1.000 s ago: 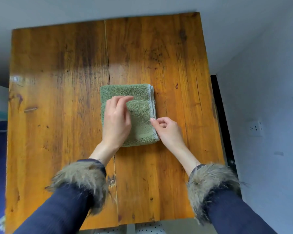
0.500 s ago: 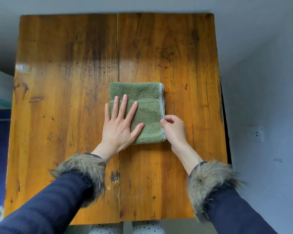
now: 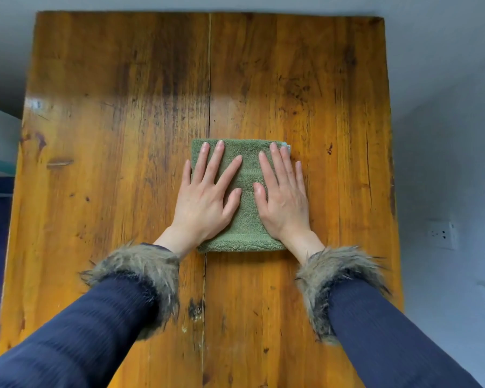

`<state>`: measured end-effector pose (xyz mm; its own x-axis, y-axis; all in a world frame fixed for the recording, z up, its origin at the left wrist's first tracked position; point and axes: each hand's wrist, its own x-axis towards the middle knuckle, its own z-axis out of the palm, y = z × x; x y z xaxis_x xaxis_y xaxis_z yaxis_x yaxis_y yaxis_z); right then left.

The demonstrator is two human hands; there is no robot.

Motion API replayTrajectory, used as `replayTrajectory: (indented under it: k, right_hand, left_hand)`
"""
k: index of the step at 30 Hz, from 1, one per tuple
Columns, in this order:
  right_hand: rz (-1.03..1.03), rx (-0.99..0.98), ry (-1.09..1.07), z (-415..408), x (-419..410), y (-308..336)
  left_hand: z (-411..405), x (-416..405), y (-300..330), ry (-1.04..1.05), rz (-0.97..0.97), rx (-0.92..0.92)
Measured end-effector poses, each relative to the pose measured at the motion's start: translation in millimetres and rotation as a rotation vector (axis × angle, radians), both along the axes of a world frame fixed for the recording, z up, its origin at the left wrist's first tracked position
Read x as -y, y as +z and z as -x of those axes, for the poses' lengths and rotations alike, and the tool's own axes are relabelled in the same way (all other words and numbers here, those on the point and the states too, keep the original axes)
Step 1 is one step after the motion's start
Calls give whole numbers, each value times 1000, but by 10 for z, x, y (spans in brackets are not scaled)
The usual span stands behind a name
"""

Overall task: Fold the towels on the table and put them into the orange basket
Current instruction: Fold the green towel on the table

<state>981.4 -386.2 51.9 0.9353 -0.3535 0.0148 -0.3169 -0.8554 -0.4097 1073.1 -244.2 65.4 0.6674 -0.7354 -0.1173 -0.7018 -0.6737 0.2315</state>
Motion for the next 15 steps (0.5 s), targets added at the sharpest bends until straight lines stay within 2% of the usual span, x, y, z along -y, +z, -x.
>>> replayTrajectory:
  k: [5,8,10,12,15]
  right_hand:
    - [-7,-30,-2,-22,-6,23]
    - [-82,23,-42,69,-56,132]
    - [-200,105,-203,200,-97,231]
    - [-328,123,-422,313,-84,307]
    - [-426,-125,-564,315,-10,398]
  left_hand:
    - [-36,6,36,-31,-20,-74]
    - [-50,-69,152,13,145,-206]
    - [-48,-145,245,163,322,-233]
    - [-46,-203,326,398,422,-296]
    - [-49,-238,416,615,462,-577]
